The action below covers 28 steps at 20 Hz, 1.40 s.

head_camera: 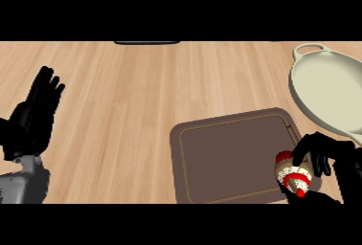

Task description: Pick the cupcake from the tray and place it in the pot

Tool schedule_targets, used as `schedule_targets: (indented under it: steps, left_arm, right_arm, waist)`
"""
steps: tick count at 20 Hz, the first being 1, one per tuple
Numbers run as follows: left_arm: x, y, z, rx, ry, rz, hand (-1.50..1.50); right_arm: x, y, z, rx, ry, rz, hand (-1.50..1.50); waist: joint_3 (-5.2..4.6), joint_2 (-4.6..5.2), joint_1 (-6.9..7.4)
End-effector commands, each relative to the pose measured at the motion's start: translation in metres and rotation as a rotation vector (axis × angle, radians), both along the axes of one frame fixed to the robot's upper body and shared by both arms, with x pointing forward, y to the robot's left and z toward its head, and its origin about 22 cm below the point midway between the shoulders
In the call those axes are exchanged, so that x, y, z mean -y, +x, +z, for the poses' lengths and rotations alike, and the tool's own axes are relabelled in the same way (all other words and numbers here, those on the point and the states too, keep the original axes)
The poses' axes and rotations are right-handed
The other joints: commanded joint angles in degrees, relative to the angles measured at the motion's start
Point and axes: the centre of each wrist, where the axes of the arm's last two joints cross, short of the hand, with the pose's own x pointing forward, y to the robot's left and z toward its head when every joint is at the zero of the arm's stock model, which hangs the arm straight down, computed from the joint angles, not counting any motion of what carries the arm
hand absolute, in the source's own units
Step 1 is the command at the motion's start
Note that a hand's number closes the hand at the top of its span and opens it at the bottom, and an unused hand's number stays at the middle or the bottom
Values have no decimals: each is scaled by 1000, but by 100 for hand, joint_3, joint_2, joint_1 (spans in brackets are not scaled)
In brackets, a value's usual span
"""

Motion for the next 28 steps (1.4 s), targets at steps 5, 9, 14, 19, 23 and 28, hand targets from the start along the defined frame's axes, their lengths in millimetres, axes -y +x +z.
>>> schedule_targets:
  steps: [5,9,14,19,23,28]
  left_arm:
    - [5,-6,-4,-9,-14,-21,0]
    - [4,5,-6,3,-4,-17,0]
    - [14,1,6,10,-10,-28,0]
    - [22,11,11,20,-6,-30,0]
    - [5,10,9,13,-5,-27,0]
    - [14,14,20,11,-6,-58,0]
  right_arm:
    - [57,23,37,124,107,-186,150]
    - [112,37,31,114,154,-212,150]
    - [145,65,34,75,180,-235,150]
    - [167,108,3,61,244,-264,150]
    - [183,108,11,147,-74,-369,150]
    - [209,134,-12,144,-206,-490,150]
  waist:
    - [0,21,87]
    - [1,27,68]
    - [2,21,92]
    - [4,37,127]
    - [3,90,212]
    - [13,95,289]
